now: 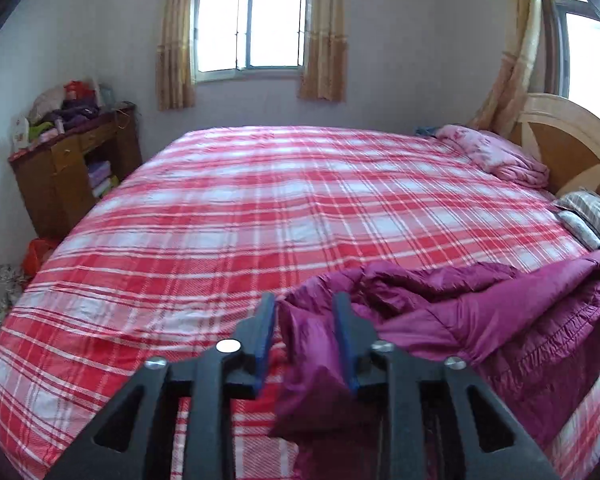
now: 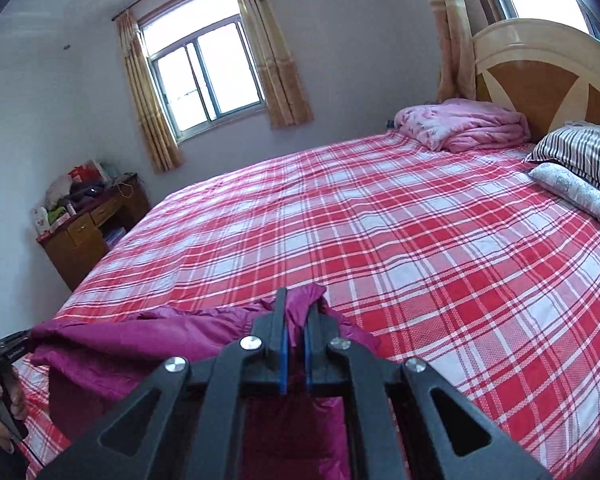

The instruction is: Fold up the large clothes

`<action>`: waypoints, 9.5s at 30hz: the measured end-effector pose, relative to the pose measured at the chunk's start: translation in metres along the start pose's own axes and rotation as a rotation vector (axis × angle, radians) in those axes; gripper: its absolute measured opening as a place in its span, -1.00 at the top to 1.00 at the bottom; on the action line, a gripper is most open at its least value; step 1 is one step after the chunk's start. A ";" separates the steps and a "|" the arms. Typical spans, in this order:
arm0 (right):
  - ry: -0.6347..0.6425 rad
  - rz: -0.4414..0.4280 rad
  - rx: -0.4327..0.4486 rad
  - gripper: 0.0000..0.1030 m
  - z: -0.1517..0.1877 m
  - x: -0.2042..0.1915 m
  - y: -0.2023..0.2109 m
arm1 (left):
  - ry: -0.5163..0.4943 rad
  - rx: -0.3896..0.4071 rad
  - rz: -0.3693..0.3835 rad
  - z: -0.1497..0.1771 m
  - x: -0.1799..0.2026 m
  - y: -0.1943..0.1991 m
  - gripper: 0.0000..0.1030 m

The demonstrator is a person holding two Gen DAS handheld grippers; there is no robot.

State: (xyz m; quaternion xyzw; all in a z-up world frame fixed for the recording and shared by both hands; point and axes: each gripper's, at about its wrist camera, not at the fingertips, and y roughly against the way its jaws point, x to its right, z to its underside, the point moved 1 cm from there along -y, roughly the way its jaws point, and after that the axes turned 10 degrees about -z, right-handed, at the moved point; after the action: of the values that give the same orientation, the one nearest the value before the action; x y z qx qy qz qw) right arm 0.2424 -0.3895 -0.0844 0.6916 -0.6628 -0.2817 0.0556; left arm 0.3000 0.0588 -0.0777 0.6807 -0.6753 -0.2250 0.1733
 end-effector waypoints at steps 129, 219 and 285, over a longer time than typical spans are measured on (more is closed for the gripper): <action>-0.005 0.186 -0.322 -0.71 0.066 0.005 -0.130 | -0.390 -0.131 -0.194 0.042 0.218 -0.144 -0.95; 0.382 0.131 -0.333 -1.00 0.171 -0.141 -0.054 | 0.046 -0.235 -0.019 0.081 0.008 -0.089 -0.95; -0.068 0.438 -0.200 -0.90 0.152 0.095 0.074 | -0.579 0.247 0.501 0.049 0.362 0.150 0.85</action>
State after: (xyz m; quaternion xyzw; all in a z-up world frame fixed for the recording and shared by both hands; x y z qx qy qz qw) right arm 0.1035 -0.4429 -0.2079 0.5124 -0.7673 -0.3502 0.1613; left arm 0.1422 -0.3031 -0.0636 0.4192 -0.8631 -0.2757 -0.0578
